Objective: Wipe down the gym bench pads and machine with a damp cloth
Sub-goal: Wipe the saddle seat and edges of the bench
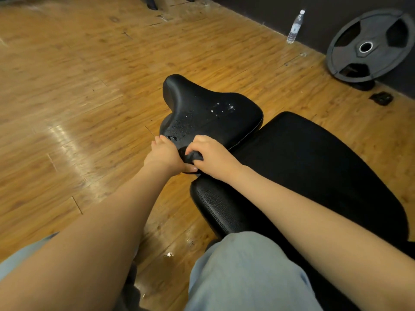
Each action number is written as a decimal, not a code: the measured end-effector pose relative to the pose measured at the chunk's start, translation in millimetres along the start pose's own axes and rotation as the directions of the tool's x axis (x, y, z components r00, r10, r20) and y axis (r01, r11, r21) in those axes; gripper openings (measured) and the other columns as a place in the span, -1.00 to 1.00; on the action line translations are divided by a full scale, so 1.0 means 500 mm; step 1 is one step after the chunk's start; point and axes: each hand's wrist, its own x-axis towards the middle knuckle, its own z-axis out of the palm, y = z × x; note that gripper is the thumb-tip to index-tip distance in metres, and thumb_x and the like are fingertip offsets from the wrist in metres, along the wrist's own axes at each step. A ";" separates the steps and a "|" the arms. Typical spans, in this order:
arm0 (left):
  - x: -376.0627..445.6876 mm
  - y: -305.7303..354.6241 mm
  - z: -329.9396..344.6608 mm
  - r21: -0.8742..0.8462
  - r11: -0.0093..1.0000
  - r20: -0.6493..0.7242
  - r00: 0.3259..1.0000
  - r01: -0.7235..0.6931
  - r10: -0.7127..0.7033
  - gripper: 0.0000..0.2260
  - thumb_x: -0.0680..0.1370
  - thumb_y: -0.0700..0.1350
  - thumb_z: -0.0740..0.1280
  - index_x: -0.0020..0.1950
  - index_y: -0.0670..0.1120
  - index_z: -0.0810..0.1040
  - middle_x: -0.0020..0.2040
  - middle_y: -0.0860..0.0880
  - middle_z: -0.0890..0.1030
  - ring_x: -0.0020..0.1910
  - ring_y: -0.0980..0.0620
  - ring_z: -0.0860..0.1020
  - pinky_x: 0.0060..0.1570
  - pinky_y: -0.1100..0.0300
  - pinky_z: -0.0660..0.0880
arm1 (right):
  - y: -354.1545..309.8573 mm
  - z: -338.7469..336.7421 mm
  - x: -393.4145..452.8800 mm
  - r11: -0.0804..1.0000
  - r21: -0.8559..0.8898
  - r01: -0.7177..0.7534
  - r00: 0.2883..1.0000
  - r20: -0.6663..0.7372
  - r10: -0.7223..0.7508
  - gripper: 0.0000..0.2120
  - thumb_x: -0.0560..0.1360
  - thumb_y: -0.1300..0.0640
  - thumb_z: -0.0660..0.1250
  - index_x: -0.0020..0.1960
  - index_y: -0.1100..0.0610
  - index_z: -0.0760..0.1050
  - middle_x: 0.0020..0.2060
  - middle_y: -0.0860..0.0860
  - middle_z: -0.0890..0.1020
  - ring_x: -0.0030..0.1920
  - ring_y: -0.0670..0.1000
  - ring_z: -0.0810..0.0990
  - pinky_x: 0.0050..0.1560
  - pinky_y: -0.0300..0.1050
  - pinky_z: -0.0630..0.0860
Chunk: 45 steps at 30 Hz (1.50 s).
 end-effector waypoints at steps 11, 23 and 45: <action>-0.006 0.016 0.004 -0.021 0.999 -0.055 0.998 0.042 -0.043 0.10 0.30 0.18 0.53 0.51 -0.31 -0.06 0.51 -0.23 0.09 0.49 -0.16 0.12 0.36 -0.03 0.32 | 0.240 -0.167 0.033 0.820 -0.079 -0.567 0.799 -0.293 0.524 -0.76 0.47 0.34 0.23 0.06 0.20 0.58 0.01 0.21 0.59 0.05 0.21 0.55 0.01 -0.04 0.47; -0.009 -0.005 0.018 -0.035 0.999 -0.133 0.991 -0.033 0.028 -0.16 0.49 0.01 0.37 0.52 -0.32 -0.07 0.52 -0.24 0.07 0.51 -0.13 0.08 0.28 -0.03 0.36 | -0.049 0.030 0.024 0.973 -0.128 -0.194 0.973 -0.155 0.174 -0.78 0.46 0.28 0.24 0.02 0.14 0.61 0.02 0.11 0.56 0.09 0.13 0.46 0.04 -0.09 0.31; -0.011 0.008 0.006 -0.119 0.993 -0.072 0.997 0.001 -0.010 0.16 0.30 0.13 0.54 0.52 -0.29 -0.22 0.56 -0.20 -0.10 0.54 -0.09 -0.08 0.44 0.04 0.19 | 0.251 -0.154 0.142 0.702 0.268 -0.660 0.566 -0.436 0.699 -0.76 0.53 0.34 0.19 0.13 0.28 0.56 0.07 0.22 0.60 0.08 0.19 0.57 -0.08 -0.12 0.42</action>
